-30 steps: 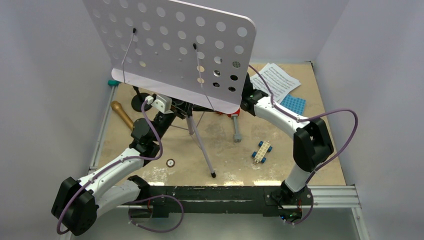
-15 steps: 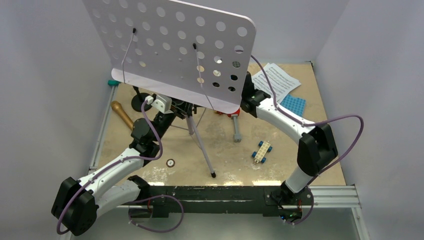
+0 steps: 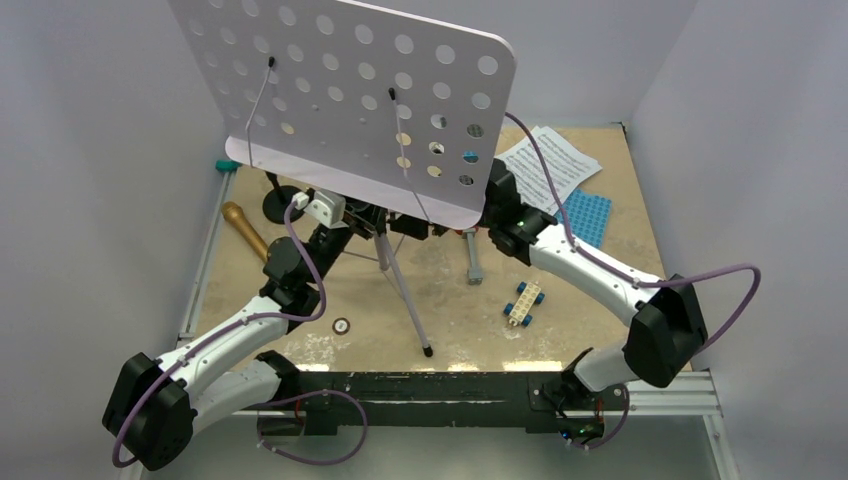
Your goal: Pack up the instrument practice props
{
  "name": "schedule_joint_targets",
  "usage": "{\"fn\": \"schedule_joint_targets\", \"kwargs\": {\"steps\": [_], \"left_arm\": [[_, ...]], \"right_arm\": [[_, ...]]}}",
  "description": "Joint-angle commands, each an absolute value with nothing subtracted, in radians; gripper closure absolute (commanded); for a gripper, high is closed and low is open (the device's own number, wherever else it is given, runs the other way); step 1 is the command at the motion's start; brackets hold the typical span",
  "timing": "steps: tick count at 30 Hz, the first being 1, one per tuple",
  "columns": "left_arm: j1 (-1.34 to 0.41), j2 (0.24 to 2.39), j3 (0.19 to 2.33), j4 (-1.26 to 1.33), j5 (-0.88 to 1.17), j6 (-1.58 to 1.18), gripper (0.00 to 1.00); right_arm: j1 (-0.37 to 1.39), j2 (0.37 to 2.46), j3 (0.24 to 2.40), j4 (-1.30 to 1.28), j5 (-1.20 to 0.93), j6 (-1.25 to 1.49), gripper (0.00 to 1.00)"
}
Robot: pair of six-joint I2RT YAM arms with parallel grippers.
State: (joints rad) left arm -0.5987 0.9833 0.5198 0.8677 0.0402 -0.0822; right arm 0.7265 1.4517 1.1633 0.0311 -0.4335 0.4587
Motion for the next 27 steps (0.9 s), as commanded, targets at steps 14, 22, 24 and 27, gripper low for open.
{"fn": "schedule_joint_targets", "kwargs": {"steps": [14, 22, 24, 27], "left_arm": [[-0.616, 0.986, 0.526, 0.810, 0.080, -0.098, 1.00], [-0.619, 0.983, 0.527, 0.802, 0.080, -0.097, 1.00], [-0.619, 0.982, 0.526, 0.800, 0.078, -0.097, 1.00], [-0.621, 0.983, 0.527, 0.796, 0.078, -0.100, 1.00]], "right_arm": [[0.621, 1.566, 1.241, 0.135, -0.777, 0.720, 0.45], [0.621, 1.619, 1.290, 0.141, -0.773, 0.701, 0.82], [0.625, 1.609, 1.271, 0.167, -0.745, 0.669, 0.95], [0.632, 1.570, 1.187, 0.275, -0.685, 0.591, 1.00]]}}
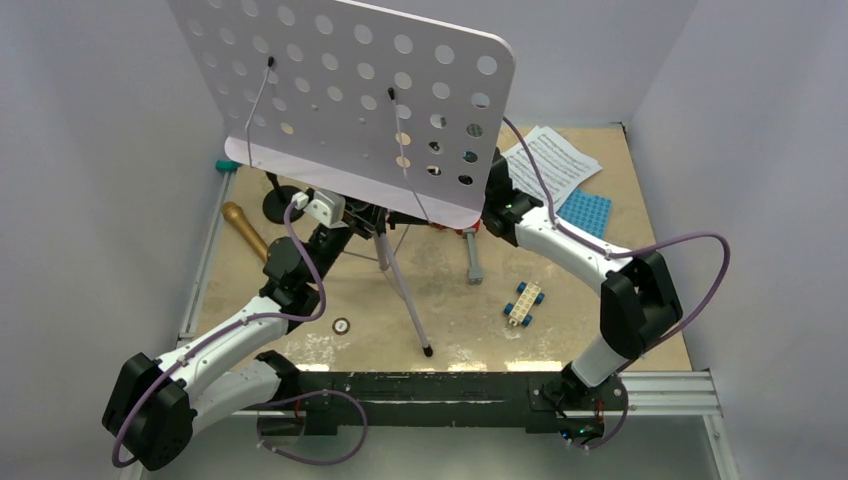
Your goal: Pack up the instrument practice props
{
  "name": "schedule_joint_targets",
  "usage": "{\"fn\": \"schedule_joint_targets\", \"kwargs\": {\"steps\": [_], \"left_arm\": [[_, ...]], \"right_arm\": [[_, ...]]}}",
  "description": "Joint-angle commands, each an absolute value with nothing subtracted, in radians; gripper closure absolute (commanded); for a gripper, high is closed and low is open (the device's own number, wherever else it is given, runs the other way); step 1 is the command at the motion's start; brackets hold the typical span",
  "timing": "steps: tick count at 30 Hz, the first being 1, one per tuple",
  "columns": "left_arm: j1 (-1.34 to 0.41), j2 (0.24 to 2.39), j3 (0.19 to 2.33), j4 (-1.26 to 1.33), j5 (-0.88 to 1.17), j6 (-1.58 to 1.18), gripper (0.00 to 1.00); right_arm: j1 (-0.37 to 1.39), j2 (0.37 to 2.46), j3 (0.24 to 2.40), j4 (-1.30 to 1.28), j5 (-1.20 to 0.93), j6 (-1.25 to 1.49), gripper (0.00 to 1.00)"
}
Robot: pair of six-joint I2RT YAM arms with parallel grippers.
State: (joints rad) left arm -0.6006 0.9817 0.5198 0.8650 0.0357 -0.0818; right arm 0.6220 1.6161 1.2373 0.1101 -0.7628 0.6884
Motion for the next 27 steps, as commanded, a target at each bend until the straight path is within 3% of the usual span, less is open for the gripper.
{"fn": "schedule_joint_targets", "kwargs": {"steps": [1, 12, 19, 23, 27], "left_arm": [[-0.621, 0.985, 0.526, 0.795, 0.077, -0.104, 1.00], [-0.622, 1.000, 0.549, 0.747, 0.029, -0.136, 1.00], [-0.622, 1.017, 0.561, 0.749, 0.032, -0.145, 1.00], [-0.621, 1.028, 0.556, 0.761, 0.005, -0.155, 1.00], [-0.622, 1.025, 0.553, 0.764, 0.004, -0.147, 1.00]], "right_arm": [[0.637, 1.552, 1.142, 0.330, -0.653, 0.556, 1.00], [0.888, 1.432, 0.714, 0.866, -0.052, -0.454, 1.00], [1.035, 1.537, 0.581, 1.336, 0.248, -1.096, 1.00], [1.061, 1.578, 0.572, 1.414, 0.308, -1.187, 1.00], [1.084, 1.549, 0.572, 1.407, 0.380, -1.089, 1.00]]}}
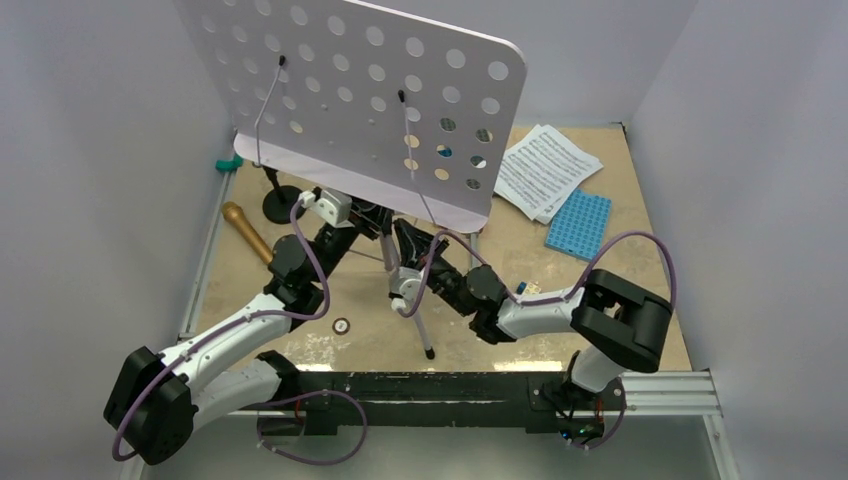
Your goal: Pack up the instrument practice props
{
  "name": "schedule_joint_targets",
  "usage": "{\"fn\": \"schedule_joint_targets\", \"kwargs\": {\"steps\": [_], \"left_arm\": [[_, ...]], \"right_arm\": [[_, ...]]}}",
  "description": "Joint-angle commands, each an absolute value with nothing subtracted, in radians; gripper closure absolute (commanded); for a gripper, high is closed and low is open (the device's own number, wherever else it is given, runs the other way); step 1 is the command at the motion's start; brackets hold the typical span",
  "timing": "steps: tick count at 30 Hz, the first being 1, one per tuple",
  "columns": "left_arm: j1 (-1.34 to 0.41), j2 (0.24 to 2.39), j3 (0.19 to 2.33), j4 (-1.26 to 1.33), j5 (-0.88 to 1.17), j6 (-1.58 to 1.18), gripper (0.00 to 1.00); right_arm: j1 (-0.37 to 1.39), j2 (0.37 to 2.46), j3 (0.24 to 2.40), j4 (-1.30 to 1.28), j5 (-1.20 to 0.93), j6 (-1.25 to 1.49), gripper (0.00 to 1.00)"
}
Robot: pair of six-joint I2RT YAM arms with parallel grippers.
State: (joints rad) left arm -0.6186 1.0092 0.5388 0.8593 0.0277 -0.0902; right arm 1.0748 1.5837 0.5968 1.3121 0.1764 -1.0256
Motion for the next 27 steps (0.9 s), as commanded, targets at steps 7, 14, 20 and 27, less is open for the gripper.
{"fn": "schedule_joint_targets", "kwargs": {"steps": [7, 14, 20, 27], "left_arm": [[-0.621, 1.025, 0.539, 0.782, 0.005, -0.138, 1.00], [-0.622, 1.024, 0.562, 0.795, 0.005, -0.142, 1.00], [-0.623, 1.001, 0.574, 0.781, 0.005, -0.143, 1.00], [-0.622, 0.971, 0.568, 0.773, 0.014, -0.133, 1.00]], "right_arm": [[1.104, 1.303, 0.688, 0.829, 0.520, -0.542, 0.21], [1.055, 1.233, 0.903, 0.094, 0.310, 0.127, 0.16], [0.894, 1.246, 0.950, 0.005, -0.068, 0.460, 0.16], [0.704, 1.316, 0.971, 0.078, -0.449, 0.739, 0.14]]}}
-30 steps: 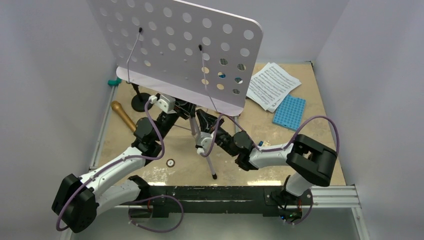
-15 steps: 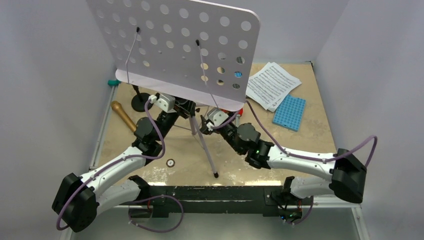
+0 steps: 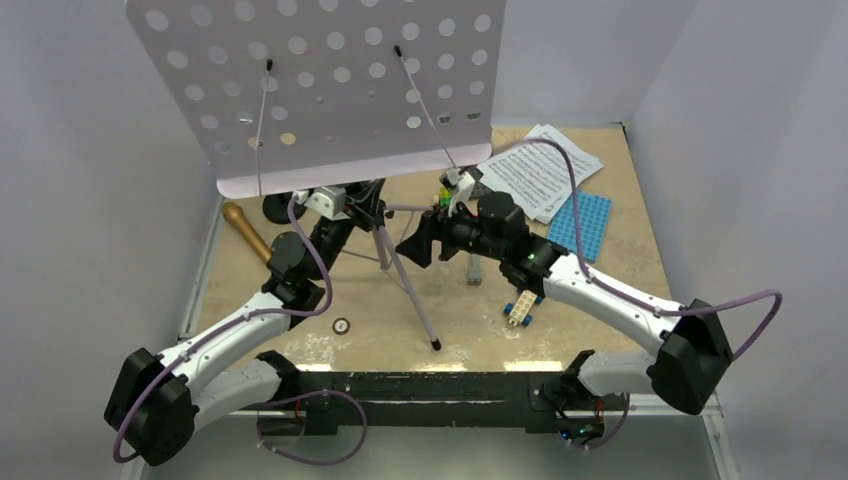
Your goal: Pack up the instrument practice props
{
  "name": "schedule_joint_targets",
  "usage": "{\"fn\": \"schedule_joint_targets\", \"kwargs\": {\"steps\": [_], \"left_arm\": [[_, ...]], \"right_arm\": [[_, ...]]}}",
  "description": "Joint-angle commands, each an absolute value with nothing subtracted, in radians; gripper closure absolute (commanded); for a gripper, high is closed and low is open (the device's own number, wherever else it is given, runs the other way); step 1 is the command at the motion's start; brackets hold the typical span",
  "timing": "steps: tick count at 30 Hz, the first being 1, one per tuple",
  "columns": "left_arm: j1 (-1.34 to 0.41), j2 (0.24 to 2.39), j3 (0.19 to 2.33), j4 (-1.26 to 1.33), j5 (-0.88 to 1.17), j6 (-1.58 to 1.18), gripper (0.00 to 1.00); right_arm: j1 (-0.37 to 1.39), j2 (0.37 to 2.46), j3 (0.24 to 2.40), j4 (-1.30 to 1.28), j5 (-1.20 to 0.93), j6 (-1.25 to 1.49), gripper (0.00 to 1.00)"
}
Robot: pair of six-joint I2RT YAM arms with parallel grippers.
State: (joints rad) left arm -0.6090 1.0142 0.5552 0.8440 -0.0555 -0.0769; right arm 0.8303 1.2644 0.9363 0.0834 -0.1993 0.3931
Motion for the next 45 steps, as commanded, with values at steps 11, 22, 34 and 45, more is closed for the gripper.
{"fn": "schedule_joint_targets", "kwargs": {"steps": [11, 22, 34, 45], "left_arm": [[-0.622, 0.963, 0.569, 0.768, 0.028, -0.132, 1.00], [-0.625, 0.941, 0.560, 0.771, 0.038, -0.130, 1.00], [-0.628, 0.953, 0.535, 0.789, 0.030, -0.122, 1.00], [-0.632, 0.958, 0.520, 0.795, 0.023, -0.127, 1.00]], "right_arm": [[0.631, 1.331, 0.914, 0.184, -0.582, 0.864, 0.12], [0.591, 1.550, 1.188, 0.131, -0.779, 1.029, 0.19], [0.599, 1.616, 1.261, 0.092, -0.824, 1.071, 0.51], [0.635, 1.636, 1.339, 0.046, -0.833, 1.043, 0.71]]}}
